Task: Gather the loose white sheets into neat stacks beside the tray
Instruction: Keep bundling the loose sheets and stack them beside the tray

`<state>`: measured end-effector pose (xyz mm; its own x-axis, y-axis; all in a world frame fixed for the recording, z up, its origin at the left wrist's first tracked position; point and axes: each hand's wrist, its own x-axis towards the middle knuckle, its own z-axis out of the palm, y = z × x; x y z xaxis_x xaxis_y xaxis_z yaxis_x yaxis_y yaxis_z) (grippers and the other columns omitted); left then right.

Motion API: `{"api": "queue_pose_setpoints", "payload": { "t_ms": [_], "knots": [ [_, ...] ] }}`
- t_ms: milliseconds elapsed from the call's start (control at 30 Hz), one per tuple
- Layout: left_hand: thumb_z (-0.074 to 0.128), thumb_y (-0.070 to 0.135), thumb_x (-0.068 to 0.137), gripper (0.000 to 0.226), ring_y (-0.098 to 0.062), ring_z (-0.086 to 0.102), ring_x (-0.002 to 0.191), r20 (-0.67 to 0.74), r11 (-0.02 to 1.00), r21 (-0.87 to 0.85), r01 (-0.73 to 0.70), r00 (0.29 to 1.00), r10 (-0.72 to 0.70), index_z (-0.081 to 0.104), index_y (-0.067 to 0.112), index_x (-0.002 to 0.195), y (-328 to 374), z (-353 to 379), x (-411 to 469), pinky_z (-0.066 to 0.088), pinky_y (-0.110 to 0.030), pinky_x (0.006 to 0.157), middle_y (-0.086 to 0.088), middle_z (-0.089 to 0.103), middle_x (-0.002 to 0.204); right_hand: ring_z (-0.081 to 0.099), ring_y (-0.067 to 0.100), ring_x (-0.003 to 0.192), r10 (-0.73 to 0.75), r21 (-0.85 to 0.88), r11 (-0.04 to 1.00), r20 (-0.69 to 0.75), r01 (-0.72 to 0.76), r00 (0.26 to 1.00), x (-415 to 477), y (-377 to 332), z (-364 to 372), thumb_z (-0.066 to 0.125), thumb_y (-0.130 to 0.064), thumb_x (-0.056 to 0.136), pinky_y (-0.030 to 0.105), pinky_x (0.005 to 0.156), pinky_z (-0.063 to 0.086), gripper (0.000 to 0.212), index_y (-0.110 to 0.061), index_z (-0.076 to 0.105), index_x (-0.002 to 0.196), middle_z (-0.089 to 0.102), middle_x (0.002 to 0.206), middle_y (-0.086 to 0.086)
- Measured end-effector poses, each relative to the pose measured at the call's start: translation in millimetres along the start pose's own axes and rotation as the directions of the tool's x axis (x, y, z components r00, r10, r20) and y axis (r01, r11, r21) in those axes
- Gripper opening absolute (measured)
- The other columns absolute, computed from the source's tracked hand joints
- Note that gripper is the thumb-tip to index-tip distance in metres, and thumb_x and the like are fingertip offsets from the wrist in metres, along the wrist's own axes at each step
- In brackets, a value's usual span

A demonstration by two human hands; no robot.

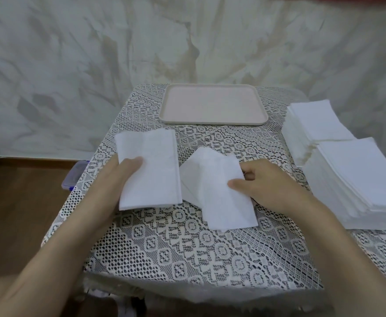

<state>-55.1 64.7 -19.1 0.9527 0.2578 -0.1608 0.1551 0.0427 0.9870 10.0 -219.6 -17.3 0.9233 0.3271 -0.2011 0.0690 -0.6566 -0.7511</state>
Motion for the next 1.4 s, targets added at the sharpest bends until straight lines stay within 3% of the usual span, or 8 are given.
{"api": "queue_pose_setpoints", "payload": {
  "t_ms": [100, 200, 367, 633, 800, 967, 1200, 1400],
  "knots": [
    [0.057, 0.031, 0.104, 0.029, -0.019, 0.077, 0.103, -0.006, 1.0, -0.022, 0.01, 1.0, -0.01, 0.062, 0.029, 0.133, -1, 2, -1, 0.058, -0.038, 0.08, 0.003, 0.079, 0.116, 0.075, 0.012, 0.082, -0.026, 0.212, 0.977, -0.054, 0.037, 0.998, -4, -5, -3, 0.068, -0.02, 0.097, 0.037, 0.083, 0.057, 0.01, -0.024, 0.076, 0.101, 0.08, 0.089, -0.009],
    [0.062, 0.032, 0.103, 0.033, -0.024, 0.075, 0.108, -0.003, 0.998, -0.062, 0.013, 1.0, -0.013, 0.059, 0.029, 0.135, -2, 4, -3, 0.062, -0.048, 0.086, -0.002, 0.076, 0.123, 0.059, 0.016, 0.063, -0.021, 0.451, 0.889, -0.136, 0.08, 0.991, -14, -15, -5, 0.067, -0.017, 0.097, 0.028, 0.058, 0.044, 0.009, -0.021, 0.075, 0.101, 0.077, 0.078, -0.001],
    [0.064, 0.034, 0.103, 0.04, -0.024, 0.072, 0.117, 0.017, 0.994, -0.102, -0.029, 0.999, 0.031, 0.055, 0.028, 0.141, -1, 9, -8, 0.059, -0.052, 0.096, 0.0, 0.074, 0.129, 0.053, 0.013, 0.05, -0.073, 0.627, 0.773, -0.06, 0.095, 0.995, -31, -42, 16, 0.064, -0.014, 0.098, 0.022, 0.044, 0.041, 0.014, -0.015, 0.071, 0.109, 0.074, 0.074, 0.005],
    [0.056, 0.059, 0.087, 0.071, -0.014, 0.07, 0.121, 0.094, 0.993, -0.115, -0.02, 0.995, 0.031, 0.048, 0.03, 0.152, -1, 17, -15, 0.056, -0.045, 0.102, 0.007, 0.071, 0.136, 0.055, 0.014, 0.044, -0.096, 0.571, 0.805, -0.144, 0.162, 0.985, -30, -64, 47, 0.063, -0.011, 0.1, 0.023, 0.047, 0.048, 0.018, -0.028, 0.069, 0.103, 0.074, 0.068, 0.0],
    [0.06, 0.05, 0.089, 0.062, -0.015, 0.073, 0.115, 0.166, 0.99, -0.142, 0.006, 0.986, 0.018, 0.052, 0.026, 0.146, -3, 19, -16, 0.061, -0.031, 0.081, 0.004, 0.075, 0.128, 0.056, 0.01, 0.04, -0.094, 0.558, 0.815, -0.14, 0.157, 0.986, -31, -65, 47, 0.063, -0.007, 0.099, 0.019, 0.043, 0.045, 0.019, -0.024, 0.072, 0.1, 0.076, 0.074, 0.006],
    [0.067, 0.04, 0.093, 0.054, -0.022, 0.072, 0.119, 0.174, 0.989, -0.141, 0.037, 0.985, -0.012, 0.054, 0.026, 0.144, -5, 17, -13, 0.059, -0.048, 0.093, 0.0, 0.074, 0.13, 0.056, 0.012, 0.041, -0.08, 0.517, 0.846, -0.123, 0.132, 0.989, -32, -62, 44, 0.064, -0.011, 0.099, 0.02, 0.044, 0.046, 0.015, -0.023, 0.074, 0.101, 0.078, 0.082, 0.0],
    [0.062, 0.038, 0.087, 0.058, -0.02, 0.074, 0.115, 0.205, 0.987, -0.158, 0.03, 0.979, 0.003, 0.056, 0.024, 0.142, -4, 13, -11, 0.064, -0.035, 0.077, 0.001, 0.076, 0.126, 0.058, 0.016, 0.046, -0.068, 0.505, 0.846, -0.212, 0.169, 0.975, -30, -54, 31, 0.07, -0.011, 0.094, 0.02, 0.042, 0.045, 0.008, -0.005, 0.071, 0.09, 0.074, 0.078, 0.018],
    [0.066, 0.039, 0.094, 0.055, -0.019, 0.073, 0.118, 0.279, 0.993, -0.119, -0.002, 0.96, 0.036, 0.055, 0.025, 0.146, -4, 9, -11, 0.062, -0.028, 0.077, 0.002, 0.074, 0.131, 0.058, 0.017, 0.047, -0.094, 0.503, 0.848, -0.169, 0.168, 0.981, -23, -60, 27, 0.074, -0.013, 0.091, 0.022, 0.045, 0.047, 0.009, -0.01, 0.076, 0.083, 0.075, 0.071, 0.012]
  ]
}}
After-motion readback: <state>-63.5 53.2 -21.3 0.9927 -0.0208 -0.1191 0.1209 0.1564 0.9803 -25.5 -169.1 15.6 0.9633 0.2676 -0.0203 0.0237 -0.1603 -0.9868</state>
